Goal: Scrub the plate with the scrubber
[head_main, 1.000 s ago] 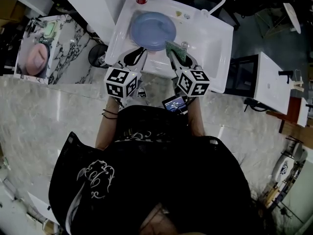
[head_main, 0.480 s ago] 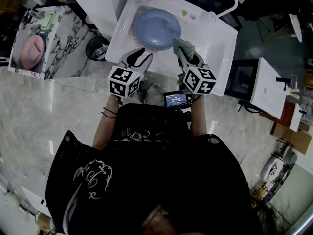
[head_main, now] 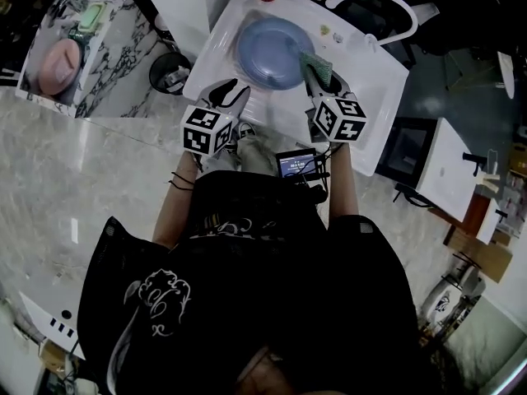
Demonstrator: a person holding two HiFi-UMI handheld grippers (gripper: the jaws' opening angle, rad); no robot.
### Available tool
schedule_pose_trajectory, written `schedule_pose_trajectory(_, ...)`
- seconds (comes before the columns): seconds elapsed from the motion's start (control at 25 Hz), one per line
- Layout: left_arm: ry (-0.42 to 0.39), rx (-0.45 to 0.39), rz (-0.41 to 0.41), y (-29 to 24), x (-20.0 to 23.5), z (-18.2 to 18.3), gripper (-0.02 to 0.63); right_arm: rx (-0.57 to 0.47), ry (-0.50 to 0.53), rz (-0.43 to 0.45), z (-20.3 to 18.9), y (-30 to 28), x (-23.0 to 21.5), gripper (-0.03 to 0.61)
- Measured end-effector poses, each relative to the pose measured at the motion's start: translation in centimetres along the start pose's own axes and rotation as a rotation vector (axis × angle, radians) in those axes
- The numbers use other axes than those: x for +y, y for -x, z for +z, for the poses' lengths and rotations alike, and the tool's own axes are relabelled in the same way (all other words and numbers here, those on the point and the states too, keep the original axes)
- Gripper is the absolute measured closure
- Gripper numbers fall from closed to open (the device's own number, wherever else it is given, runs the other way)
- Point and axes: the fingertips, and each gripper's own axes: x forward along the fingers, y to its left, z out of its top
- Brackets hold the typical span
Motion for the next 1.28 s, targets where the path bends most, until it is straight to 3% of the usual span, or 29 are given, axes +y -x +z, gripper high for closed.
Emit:
schedule_pose_trajectory(0.28,0.002,0.091,0.031,-3.1,2.1,-2.0,0.474,0.072,0.116,0.034,-0.3,-5.9,-1.9,0.489)
schedule_pose_trajectory(0.64,0.067,0.160,0.085,-8.0,4.0,-3.0,0.463,0.204,0.232,0.073,-2.2,-13.4,-3.7,0.489)
schedule_pose_trajectory(0.96,0.077,0.235,0.123,-10.5,5.3,-4.4,0.463,0.309,0.318,0.053,-4.5,-18.8,-5.3,0.489)
schedule_pose_trajectory(1.28,0.116,0.250,0.128,-10.6,6.1,-5.2,0.463,0.330,0.367,0.061,-4.9,-21.3,-4.5,0.489)
